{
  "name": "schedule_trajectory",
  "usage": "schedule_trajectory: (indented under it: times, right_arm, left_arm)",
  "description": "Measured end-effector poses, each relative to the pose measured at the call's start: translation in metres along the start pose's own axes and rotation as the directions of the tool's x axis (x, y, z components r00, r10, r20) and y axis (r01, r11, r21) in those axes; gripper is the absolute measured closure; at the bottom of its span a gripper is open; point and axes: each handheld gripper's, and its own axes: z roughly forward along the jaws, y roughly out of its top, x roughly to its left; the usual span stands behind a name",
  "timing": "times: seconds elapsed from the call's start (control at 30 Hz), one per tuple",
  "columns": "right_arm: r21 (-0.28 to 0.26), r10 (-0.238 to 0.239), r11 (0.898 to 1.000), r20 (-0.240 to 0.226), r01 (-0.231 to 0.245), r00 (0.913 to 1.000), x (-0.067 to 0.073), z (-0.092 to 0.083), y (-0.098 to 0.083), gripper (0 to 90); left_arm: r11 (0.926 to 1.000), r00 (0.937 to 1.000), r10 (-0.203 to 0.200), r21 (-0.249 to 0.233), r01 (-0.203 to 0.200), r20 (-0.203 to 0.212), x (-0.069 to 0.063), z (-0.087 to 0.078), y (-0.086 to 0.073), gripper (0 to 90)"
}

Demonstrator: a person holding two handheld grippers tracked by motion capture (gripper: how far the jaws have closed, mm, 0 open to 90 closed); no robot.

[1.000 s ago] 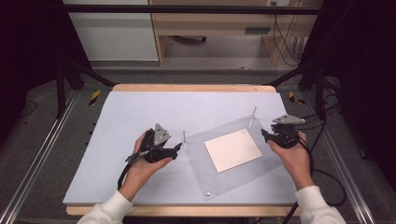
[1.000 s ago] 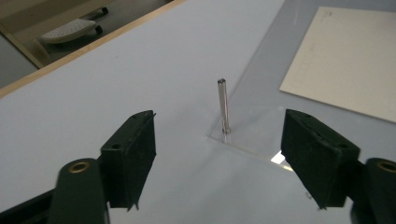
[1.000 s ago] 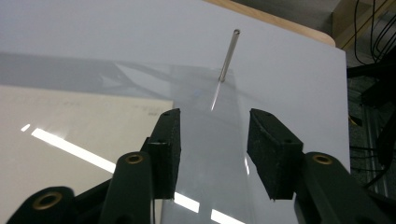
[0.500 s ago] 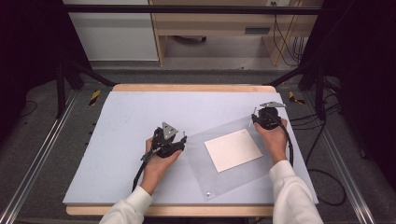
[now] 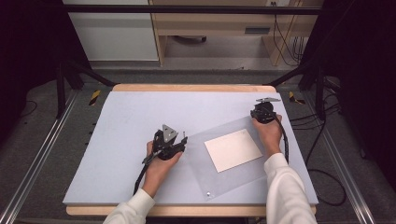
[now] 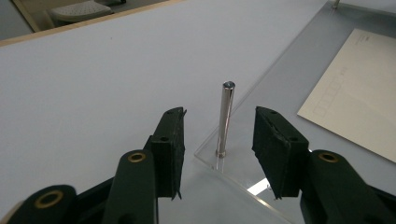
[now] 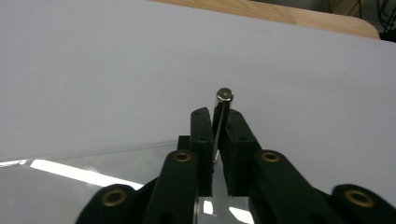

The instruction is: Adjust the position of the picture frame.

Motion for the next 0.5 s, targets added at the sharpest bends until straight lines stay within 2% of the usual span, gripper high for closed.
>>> schedule_trajectory:
  times: [0.3,0.5]
  right_arm:
    - [0.0,0.005,1.0,-0.015,-0.005,0.9999,-0.002,0.0,-0.001,85.4]
    - [0.002,0.015,1.0,-0.02,-0.015,0.9997,-0.003,0.0,-0.001,85.5]
  left_arm:
    - [0.9998,0.9999,0.015,0.012,-0.015,-0.001,-0.002,0.005,-0.001,60.3]
    - [0.9998,1.0,-0.009,0.02,0.009,0.003,0.0,0.011,0.0,67.6]
